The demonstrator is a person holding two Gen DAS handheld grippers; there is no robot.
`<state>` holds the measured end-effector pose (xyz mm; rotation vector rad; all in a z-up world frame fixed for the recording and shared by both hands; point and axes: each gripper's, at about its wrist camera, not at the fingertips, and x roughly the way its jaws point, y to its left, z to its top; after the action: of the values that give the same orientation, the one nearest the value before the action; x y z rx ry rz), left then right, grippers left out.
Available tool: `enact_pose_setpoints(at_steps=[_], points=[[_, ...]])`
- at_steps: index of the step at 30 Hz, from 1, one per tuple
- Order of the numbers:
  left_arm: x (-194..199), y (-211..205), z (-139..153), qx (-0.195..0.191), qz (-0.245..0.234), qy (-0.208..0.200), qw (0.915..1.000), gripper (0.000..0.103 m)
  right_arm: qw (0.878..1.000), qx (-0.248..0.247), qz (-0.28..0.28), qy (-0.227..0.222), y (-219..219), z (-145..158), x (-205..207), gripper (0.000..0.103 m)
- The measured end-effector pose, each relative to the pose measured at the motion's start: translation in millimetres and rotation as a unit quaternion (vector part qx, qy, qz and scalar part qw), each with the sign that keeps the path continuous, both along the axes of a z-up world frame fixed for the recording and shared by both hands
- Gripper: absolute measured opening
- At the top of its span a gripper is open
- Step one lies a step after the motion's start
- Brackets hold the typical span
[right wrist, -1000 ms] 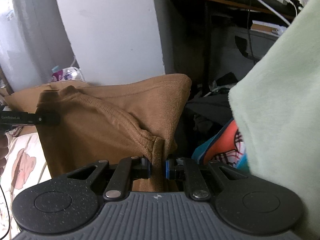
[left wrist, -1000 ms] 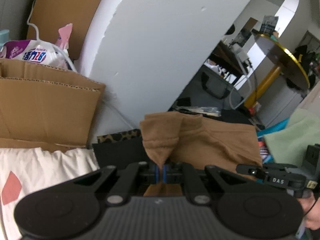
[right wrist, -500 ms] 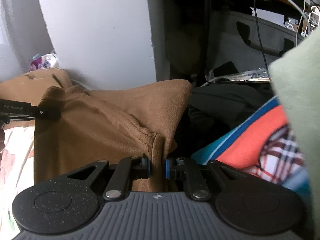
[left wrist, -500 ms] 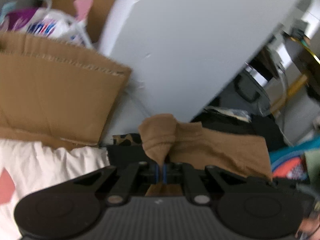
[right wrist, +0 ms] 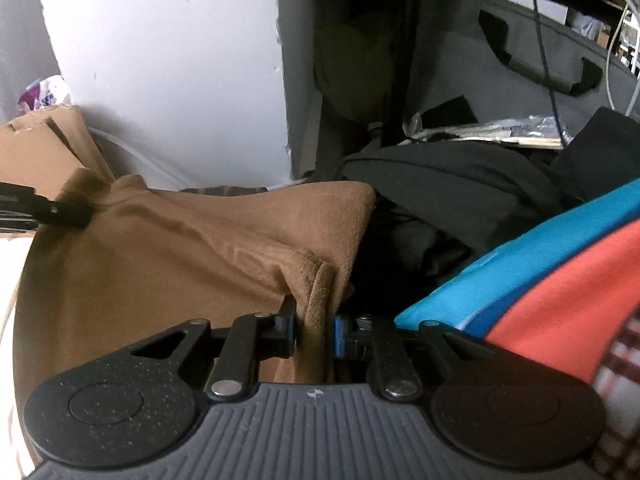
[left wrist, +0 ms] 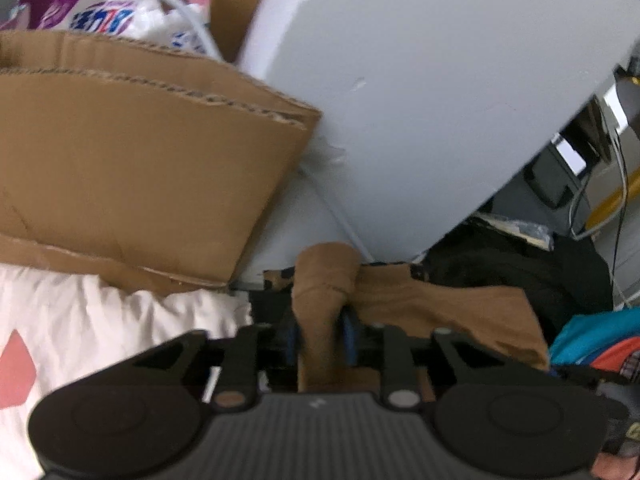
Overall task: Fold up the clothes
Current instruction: 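Carry the folded brown shirt with both tools toward the clothes pile, then lower the brown shirt onto the clothes pile and open both tools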
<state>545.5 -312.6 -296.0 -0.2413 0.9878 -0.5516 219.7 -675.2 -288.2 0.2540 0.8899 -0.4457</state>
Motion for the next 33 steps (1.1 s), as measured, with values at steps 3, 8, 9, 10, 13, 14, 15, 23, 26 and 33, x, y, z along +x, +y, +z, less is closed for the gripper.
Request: enact_pose_setpoints(at_steps=[3,8,9,10,13,14,15,23,26,33], points=[[-0.8,8.3,1.3,-0.004,0.008,-0.001,1.0000,0.033,1.000,-0.007,0.010,0.011,-0.1,-4.9,8.6,0.017],[-4.2,22.1,1.7,-0.015,0.018,0.005,0.9997,0.033,0.999,-0.008,0.016,0.028,-4.3,-14.0,20.3,0.019],[-7.0,24.0,3.1,-0.017,0.018,0.001,0.9997,0.033,0.999,-0.008,0.015,0.031,-5.0,-13.7,21.4,0.025],[-10.2,25.7,4.7,-0.018,0.018,-0.003,0.9997,0.033,0.999,-0.008,0.013,0.034,-5.8,-11.9,22.2,0.027],[-22.1,30.0,8.6,-0.020,0.013,-0.013,0.9996,0.034,0.999,-0.007,0.008,0.041,-8.5,-0.6,23.0,0.030],[-26.6,31.2,9.7,-0.021,0.010,-0.016,0.9996,0.034,0.999,-0.008,0.007,0.045,-8.2,4.0,22.9,0.031],[-31.1,32.3,10.8,-0.021,0.007,-0.018,0.9996,0.034,0.999,-0.012,0.006,0.048,-7.3,9.0,22.3,0.037],[-66.5,36.9,10.7,-0.013,-0.013,-0.023,0.9996,0.034,0.999,-0.048,0.004,0.009,5.4,55.4,8.8,0.044],[-76.1,40.4,9.9,-0.024,-0.012,-0.016,0.9995,0.038,0.999,-0.046,0.018,-0.007,15.0,62.7,3.5,0.041],[-97.3,42.9,3.2,-0.027,-0.032,0.001,0.9991,0.047,0.999,-0.034,0.010,0.021,28.6,25.0,-4.7,0.031]])
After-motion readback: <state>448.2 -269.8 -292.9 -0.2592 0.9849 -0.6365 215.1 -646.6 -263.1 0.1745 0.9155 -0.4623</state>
